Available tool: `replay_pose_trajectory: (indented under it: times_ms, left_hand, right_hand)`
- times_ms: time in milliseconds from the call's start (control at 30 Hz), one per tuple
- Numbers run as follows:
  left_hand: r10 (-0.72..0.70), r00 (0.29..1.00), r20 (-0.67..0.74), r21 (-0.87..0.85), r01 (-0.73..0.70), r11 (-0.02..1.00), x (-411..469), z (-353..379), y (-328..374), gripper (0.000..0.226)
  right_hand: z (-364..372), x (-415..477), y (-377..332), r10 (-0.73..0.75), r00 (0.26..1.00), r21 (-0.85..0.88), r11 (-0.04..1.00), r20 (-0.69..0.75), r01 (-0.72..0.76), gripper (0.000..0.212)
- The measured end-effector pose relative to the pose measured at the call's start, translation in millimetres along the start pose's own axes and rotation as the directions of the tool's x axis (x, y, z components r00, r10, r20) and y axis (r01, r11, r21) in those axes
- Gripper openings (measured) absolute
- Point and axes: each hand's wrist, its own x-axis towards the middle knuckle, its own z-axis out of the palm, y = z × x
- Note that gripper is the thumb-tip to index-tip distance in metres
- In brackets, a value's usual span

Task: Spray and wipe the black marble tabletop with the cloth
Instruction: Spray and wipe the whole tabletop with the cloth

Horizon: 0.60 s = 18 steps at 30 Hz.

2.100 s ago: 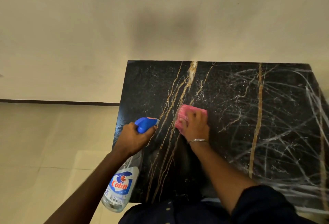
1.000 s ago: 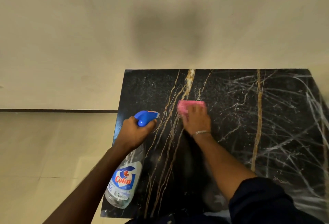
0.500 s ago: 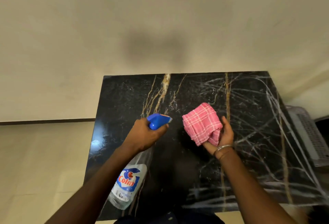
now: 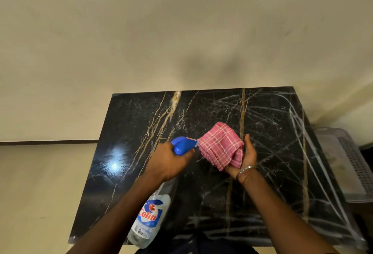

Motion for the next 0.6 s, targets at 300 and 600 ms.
replay_pose_trajectory:
  times_ms: [300,600]
  left_hand:
    - [-0.003,1.0,0.001,-0.011,0.003,1.0,-9.8,39.9,24.7,0.03]
    - [-0.041,0.994,-0.098,-0.032,0.038,0.999,-4.8,44.7,26.1,0.027]
  right_hand:
    - [-13.5,2.6,-12.2,0.055,0.998,-0.079,0.995,0.03,-0.053,0.081]
    - [-15.8,3.6,-11.1,0.097,0.995,-0.12,0.988,0.028,-0.094,0.08]
